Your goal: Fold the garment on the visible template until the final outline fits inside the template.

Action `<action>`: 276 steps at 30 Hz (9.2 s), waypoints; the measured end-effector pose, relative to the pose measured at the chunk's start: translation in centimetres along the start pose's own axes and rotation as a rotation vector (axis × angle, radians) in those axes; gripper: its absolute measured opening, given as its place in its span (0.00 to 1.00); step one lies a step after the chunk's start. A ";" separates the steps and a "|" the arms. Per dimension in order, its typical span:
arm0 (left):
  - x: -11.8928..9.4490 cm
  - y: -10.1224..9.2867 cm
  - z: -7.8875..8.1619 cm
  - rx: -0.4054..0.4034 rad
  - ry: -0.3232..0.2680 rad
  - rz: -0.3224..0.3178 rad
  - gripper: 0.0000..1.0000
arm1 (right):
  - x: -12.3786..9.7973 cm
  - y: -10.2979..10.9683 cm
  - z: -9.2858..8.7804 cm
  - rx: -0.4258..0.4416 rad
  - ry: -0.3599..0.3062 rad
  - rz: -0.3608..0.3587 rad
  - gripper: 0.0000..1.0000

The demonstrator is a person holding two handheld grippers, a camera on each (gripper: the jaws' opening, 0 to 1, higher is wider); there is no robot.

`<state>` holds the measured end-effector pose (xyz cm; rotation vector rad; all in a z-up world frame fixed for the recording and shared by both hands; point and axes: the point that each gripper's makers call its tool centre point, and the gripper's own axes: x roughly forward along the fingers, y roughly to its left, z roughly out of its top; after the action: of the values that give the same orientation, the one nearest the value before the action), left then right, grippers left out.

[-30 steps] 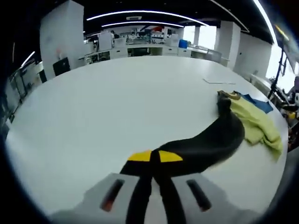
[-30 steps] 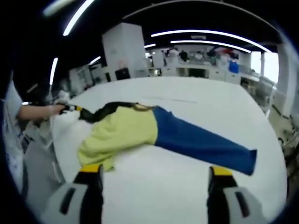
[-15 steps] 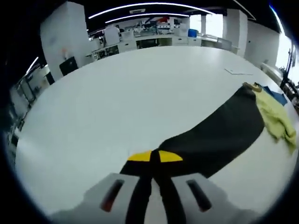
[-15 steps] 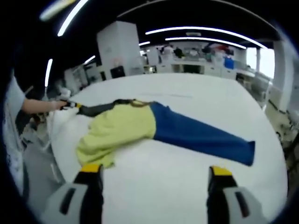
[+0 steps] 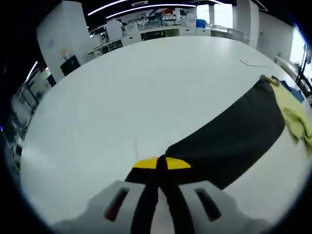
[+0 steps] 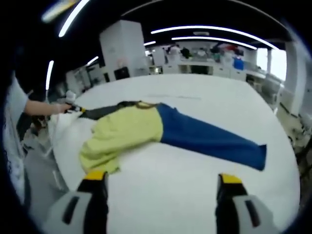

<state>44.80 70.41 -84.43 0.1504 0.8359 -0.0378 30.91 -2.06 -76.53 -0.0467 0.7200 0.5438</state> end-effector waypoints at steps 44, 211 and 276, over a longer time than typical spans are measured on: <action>-14.2 -19.2 5.2 0.143 -0.352 -0.433 0.94 | 0.8 1.9 1.6 -0.070 -0.062 0.087 0.88; -17.6 -33.9 -3.9 -0.232 -0.202 -0.570 0.00 | -0.2 6.4 -4.3 0.191 -0.051 0.226 0.00; -9.0 -35.5 -0.9 -0.103 -0.129 -0.544 0.21 | 1.8 5.8 -7.6 0.285 -0.007 0.200 0.00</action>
<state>34.76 35.20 -82.55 -0.1783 0.7279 -0.5092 24.54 2.02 -82.57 0.2954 0.7941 0.6264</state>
